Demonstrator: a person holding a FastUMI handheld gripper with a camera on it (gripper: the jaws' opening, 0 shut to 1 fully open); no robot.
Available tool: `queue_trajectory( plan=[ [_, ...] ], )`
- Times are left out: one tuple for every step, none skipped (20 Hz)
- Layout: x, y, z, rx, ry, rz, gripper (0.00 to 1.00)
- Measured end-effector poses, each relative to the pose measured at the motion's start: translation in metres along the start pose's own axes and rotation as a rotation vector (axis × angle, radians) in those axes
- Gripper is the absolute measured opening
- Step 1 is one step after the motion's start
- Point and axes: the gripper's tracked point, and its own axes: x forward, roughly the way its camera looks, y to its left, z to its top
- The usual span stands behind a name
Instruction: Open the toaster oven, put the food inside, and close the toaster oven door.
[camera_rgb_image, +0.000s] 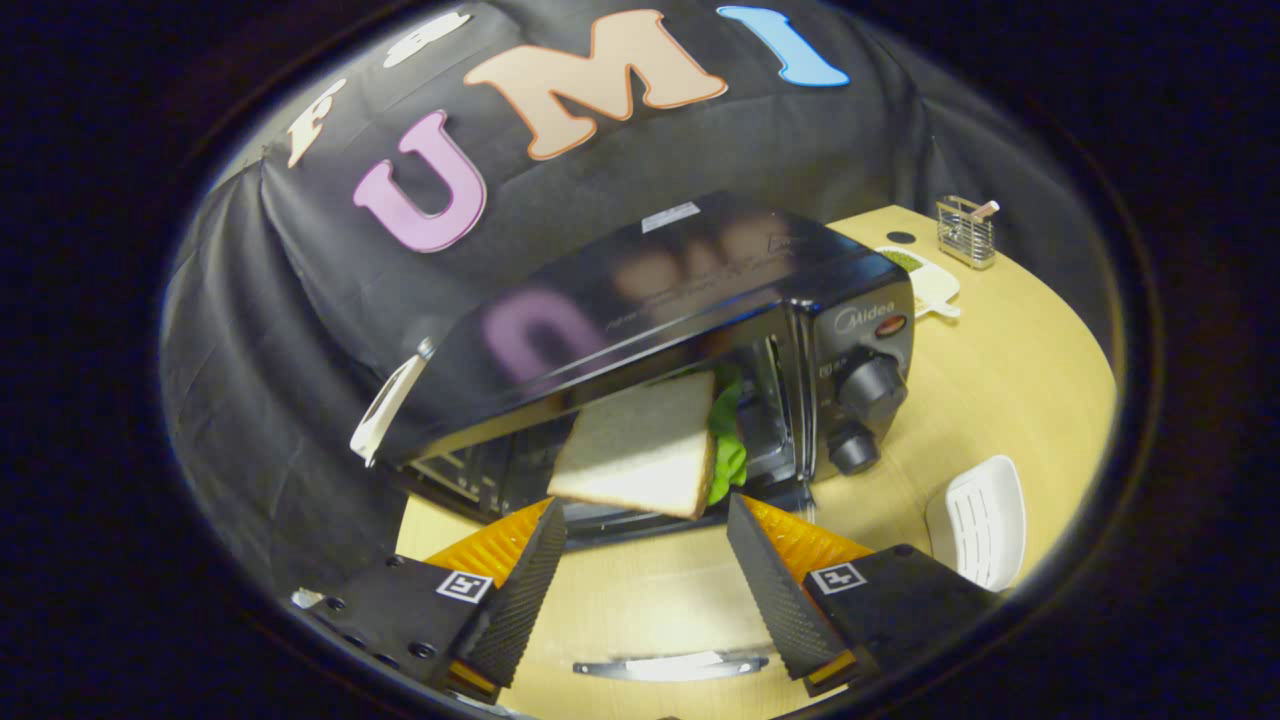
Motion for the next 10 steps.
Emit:
queue_trajectory(
  plan=[
    [-0.006, 0.001, -0.008, -0.021, 0.027, 0.007, 0.99],
    [-0.013, 0.002, -0.02, -0.044, 0.062, 0.012, 0.99],
    [-0.022, 0.001, -0.033, -0.07, 0.106, 0.015, 0.99],
    [-0.027, 0.0, -0.046, -0.096, 0.148, 0.021, 0.99],
    [-0.034, -0.001, -0.059, -0.119, 0.19, 0.027, 0.99],
    [-0.039, -0.002, -0.07, -0.143, 0.224, 0.032, 0.99],
    [-0.044, -0.004, -0.081, -0.159, 0.255, 0.037, 0.99],
    [-0.044, -0.011, -0.091, -0.172, 0.287, 0.04, 0.99],
    [-0.048, -0.014, -0.101, -0.179, 0.317, 0.04, 0.99],
    [-0.053, -0.016, -0.111, -0.185, 0.346, 0.039, 0.99]
  ],
)
